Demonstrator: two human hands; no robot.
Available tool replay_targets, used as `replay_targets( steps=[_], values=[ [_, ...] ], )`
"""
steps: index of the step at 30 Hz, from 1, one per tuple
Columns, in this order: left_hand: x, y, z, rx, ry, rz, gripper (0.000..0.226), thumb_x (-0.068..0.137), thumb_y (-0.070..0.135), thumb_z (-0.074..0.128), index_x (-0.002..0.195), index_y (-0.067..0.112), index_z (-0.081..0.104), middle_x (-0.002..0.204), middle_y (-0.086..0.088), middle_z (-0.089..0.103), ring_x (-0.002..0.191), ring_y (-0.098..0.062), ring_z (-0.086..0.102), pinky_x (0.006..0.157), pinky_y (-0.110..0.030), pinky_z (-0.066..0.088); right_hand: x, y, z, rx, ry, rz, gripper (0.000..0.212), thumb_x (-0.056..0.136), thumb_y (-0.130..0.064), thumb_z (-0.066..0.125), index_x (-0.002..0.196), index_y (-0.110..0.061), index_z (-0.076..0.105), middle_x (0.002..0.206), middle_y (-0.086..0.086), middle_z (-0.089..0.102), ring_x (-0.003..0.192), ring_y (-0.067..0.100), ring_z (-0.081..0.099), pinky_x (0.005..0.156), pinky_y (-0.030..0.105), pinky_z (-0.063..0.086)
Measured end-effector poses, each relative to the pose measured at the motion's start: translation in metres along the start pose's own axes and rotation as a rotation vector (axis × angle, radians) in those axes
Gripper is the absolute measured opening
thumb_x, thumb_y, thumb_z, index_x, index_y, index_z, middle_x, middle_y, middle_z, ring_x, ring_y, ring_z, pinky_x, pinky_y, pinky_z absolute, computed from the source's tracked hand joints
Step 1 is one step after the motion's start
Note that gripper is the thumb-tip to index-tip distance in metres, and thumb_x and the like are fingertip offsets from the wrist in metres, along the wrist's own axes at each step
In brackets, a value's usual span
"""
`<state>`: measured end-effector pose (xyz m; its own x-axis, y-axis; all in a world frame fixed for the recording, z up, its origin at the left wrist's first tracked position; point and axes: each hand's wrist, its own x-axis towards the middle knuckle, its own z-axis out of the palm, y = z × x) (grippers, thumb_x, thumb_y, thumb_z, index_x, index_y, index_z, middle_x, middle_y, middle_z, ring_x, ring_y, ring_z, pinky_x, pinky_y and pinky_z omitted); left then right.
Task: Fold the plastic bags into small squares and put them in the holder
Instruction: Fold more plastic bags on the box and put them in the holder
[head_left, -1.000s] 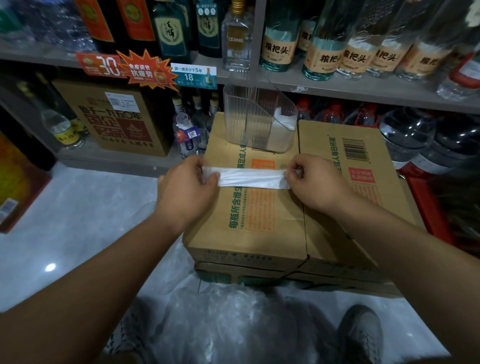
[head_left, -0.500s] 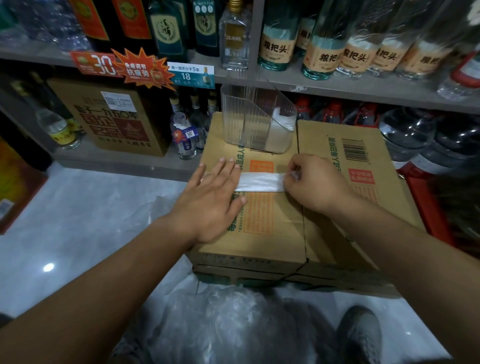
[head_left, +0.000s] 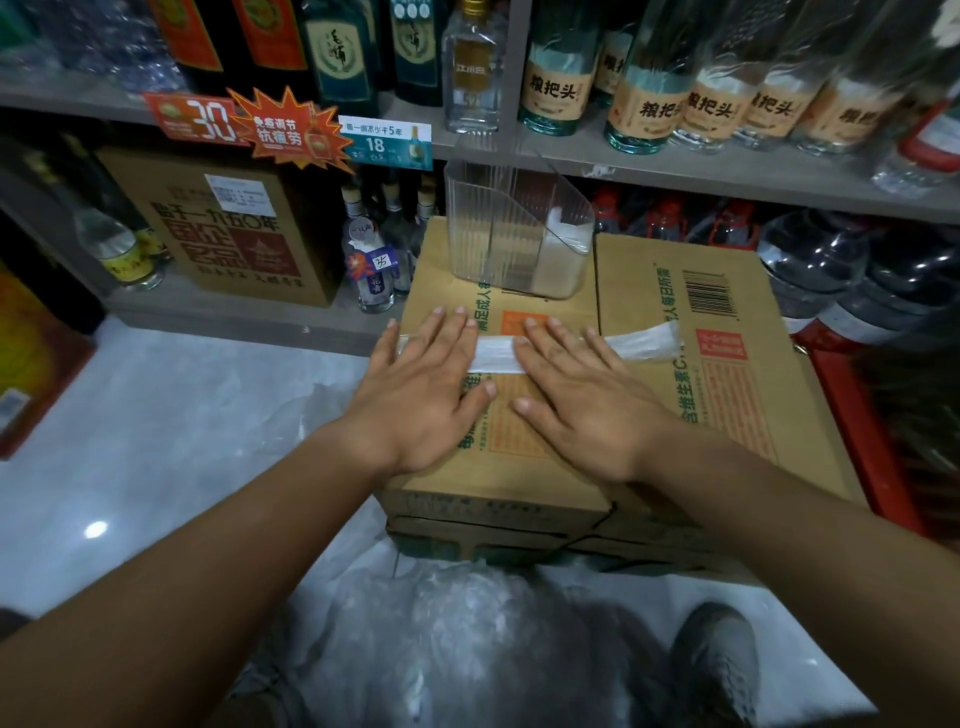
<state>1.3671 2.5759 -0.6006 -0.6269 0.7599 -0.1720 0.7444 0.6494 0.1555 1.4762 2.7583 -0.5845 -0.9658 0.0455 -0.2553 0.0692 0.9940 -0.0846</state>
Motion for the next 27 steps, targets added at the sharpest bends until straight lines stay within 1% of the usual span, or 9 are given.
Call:
replay_targets(
  steps=[8, 12, 15, 18, 20, 22, 24, 25, 27],
  values=[
    [-0.033, 0.003, -0.006, -0.093, -0.024, -0.063, 0.074, 0.101, 0.061, 0.013, 0.163, 0.022, -0.002, 0.17, 0.005, -0.012, 0.155, -0.011, -0.015, 0.125, -0.043, 0.002, -0.025, -0.024, -0.003, 0.029, -0.049, 0.015, 0.073, 0.102, -0.061, 0.012, 0.161, -0.023, -0.006, 0.167, -0.003, -0.017, 0.153, 0.015, -0.019, 0.125, 0.039, -0.008],
    [-0.06, -0.001, -0.008, -0.189, 0.131, -0.066, 0.064, 0.101, 0.057, 0.022, 0.154, 0.024, 0.036, 0.164, 0.002, 0.025, 0.15, -0.018, 0.018, 0.117, -0.041, 0.024, -0.045, -0.039, 0.0, 0.046, -0.077, -0.009, 0.075, 0.102, -0.062, 0.014, 0.161, -0.022, -0.008, 0.167, -0.004, -0.018, 0.153, 0.014, -0.02, 0.126, 0.041, -0.006],
    [-0.07, -0.01, -0.006, -0.424, 0.297, -0.174, 0.045, 0.098, 0.05, 0.052, 0.131, 0.021, 0.061, 0.133, 0.0, 0.052, 0.125, -0.021, 0.045, 0.102, -0.033, 0.037, -0.053, -0.044, 0.003, 0.053, -0.073, -0.032, 0.074, 0.102, -0.062, 0.016, 0.161, -0.023, -0.008, 0.168, -0.004, -0.016, 0.153, 0.014, -0.018, 0.126, 0.04, -0.006],
    [-0.07, -0.018, -0.007, -0.811, 0.286, -0.434, 0.03, 0.09, 0.031, 0.074, 0.114, 0.017, 0.064, 0.105, 0.0, 0.062, 0.093, -0.016, 0.062, 0.079, -0.028, 0.049, -0.054, -0.046, 0.004, 0.079, -0.045, -0.028, 0.073, 0.102, -0.061, 0.017, 0.161, -0.021, -0.001, 0.169, -0.002, -0.012, 0.154, 0.013, -0.016, 0.126, 0.038, -0.008],
    [-0.067, -0.023, -0.01, -1.067, 0.234, -0.557, 0.029, 0.087, 0.021, 0.079, 0.111, 0.012, 0.065, 0.1, -0.012, 0.068, 0.085, -0.022, 0.067, 0.074, -0.033, 0.054, -0.054, -0.048, 0.004, 0.083, -0.03, -0.025, 0.073, 0.1, -0.062, 0.014, 0.16, -0.02, 0.007, 0.168, 0.0, -0.014, 0.153, 0.013, -0.019, 0.125, 0.039, -0.01],
    [-0.066, -0.028, -0.015, -1.194, 0.195, -0.611, 0.027, 0.087, 0.013, 0.079, 0.111, 0.008, 0.067, 0.102, -0.019, 0.07, 0.081, -0.023, 0.066, 0.07, -0.033, 0.057, -0.055, -0.053, 0.004, 0.072, 0.028, -0.033, 0.075, 0.095, -0.064, 0.008, 0.155, -0.021, 0.021, 0.168, 0.003, -0.014, 0.153, 0.016, -0.019, 0.125, 0.043, -0.01],
    [-0.066, -0.029, -0.021, -1.23, 0.158, -0.605, 0.022, 0.089, 0.011, 0.076, 0.109, 0.005, 0.07, 0.094, -0.014, 0.071, 0.073, -0.017, 0.063, 0.061, -0.026, 0.054, -0.056, -0.06, 0.004, 0.065, 0.152, -0.051, 0.071, 0.092, -0.064, 0.013, 0.144, -0.024, 0.041, 0.169, 0.007, 0.004, 0.155, 0.022, -0.003, 0.126, 0.047, 0.002],
    [-0.066, -0.029, -0.025, -1.247, 0.147, -0.597, 0.018, 0.09, 0.012, 0.075, 0.106, 0.005, 0.071, 0.089, -0.011, 0.07, 0.068, -0.014, 0.061, 0.056, -0.022, 0.052, -0.056, -0.063, 0.005, 0.071, 0.222, -0.06, 0.066, 0.091, -0.062, 0.021, 0.136, -0.023, 0.049, 0.165, 0.007, 0.02, 0.152, 0.026, 0.012, 0.124, 0.047, 0.014],
    [-0.067, -0.026, -0.031, -1.338, 0.132, -0.575, 0.011, 0.092, 0.01, 0.071, 0.101, 0.004, 0.07, 0.081, -0.011, 0.066, 0.058, -0.01, 0.059, 0.05, -0.018, 0.051, -0.054, -0.069, 0.007, 0.114, 0.339, -0.072, 0.051, 0.091, -0.056, 0.042, 0.125, -0.022, 0.06, 0.143, 0.004, 0.046, 0.132, 0.025, 0.038, 0.107, 0.046, 0.038]
  ],
)
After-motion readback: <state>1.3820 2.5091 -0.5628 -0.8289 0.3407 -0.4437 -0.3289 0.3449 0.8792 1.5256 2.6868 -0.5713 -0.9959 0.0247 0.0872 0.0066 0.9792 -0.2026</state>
